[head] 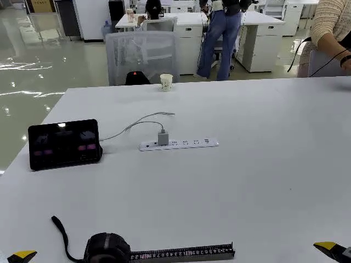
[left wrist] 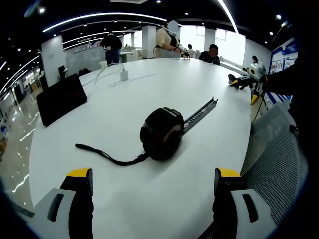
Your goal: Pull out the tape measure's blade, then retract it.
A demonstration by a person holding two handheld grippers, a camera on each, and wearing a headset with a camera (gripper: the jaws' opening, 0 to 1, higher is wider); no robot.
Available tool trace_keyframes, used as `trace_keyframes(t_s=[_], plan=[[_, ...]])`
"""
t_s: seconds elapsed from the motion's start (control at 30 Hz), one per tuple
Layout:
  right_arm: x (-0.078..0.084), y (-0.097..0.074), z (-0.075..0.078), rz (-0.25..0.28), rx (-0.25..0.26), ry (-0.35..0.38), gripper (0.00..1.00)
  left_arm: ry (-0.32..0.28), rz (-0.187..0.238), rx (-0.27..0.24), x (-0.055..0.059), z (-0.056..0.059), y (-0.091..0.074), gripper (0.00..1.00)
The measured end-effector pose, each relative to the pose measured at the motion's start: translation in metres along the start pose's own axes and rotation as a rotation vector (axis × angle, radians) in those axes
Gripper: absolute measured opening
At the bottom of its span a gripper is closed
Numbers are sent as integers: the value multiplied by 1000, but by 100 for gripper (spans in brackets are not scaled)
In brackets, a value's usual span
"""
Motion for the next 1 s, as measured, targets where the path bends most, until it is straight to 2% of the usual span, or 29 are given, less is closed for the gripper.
trace_keyframes(t_s=[0.17, 0.33, 0.5, 0.8, 1.0], plan=[[-7, 4, 6, -8, -16, -17, 99, -7, -6, -18, -6, 6, 7, 99], [-13, 7, 12, -27, -28, -37, 99, -36, 17, -27, -14, 11, 17, 99], [-23, 12, 16, -41, -50, -51, 99, -65, 16, -41, -21, 18, 27, 99], [-37, 22, 17, -76, -86, -95, 99, -119, 66, -99, -42, 22, 37, 99], [-48, 28, 19, -79, -103, -132, 99, -140, 81, -127, -50, 23, 45, 99]])
Point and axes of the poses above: the centre of the closed fingertips' face, and the gripper's own axes: y roughly forward along the fingers, z roughly to its right, x roughly out of its underside, the point moved 9 cm from there along -y, roughly backward along the fingers, and after that the axes turned 4 degrees about x, right-handed, at the moved point
